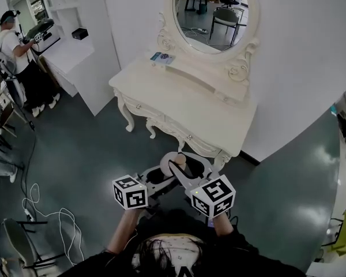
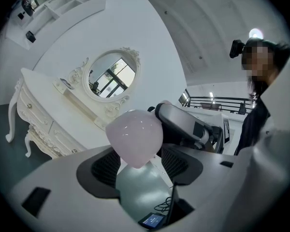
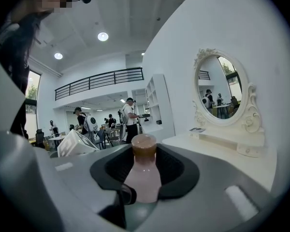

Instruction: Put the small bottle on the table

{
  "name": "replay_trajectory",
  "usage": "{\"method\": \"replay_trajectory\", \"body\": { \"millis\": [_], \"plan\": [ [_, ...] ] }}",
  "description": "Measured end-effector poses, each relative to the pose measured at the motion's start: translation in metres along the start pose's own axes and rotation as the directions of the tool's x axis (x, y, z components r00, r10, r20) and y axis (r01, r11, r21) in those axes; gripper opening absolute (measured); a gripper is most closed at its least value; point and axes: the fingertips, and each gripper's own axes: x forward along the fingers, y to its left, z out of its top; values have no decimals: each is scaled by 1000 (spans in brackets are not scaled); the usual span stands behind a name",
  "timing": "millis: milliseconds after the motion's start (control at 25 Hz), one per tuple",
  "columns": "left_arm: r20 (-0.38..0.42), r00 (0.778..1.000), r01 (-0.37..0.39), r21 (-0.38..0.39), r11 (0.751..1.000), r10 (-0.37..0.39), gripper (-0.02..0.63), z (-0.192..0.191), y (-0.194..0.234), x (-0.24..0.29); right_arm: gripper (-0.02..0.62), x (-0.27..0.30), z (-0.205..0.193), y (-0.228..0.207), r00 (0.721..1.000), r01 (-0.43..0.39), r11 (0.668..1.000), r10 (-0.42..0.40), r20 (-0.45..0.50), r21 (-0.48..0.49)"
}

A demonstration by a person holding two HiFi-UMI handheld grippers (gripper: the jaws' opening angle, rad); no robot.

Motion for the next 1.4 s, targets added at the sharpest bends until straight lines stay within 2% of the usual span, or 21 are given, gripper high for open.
{"method": "replay_trajectory", "body": {
  "millis": [480,840,1080,1400],
  "plan": [
    [34,998,-59,-25,998,60,247,-18,-2,16,150,-13,-13,-8,997,-77,997,77,-24,-28],
    [45,994,-97,-39,995,99,247,-8,22,13,150,13,-16,-14,993,-117,993,116,-36,-17],
    [43,994,-98,-38,994,99,247,20,62,5,150,61,-10,-25,993,-113,994,113,-37,-11],
    [20,996,-88,-33,996,89,247,84,137,-17,150,158,10,-40,995,-90,996,90,-36,19]
  ]
}}
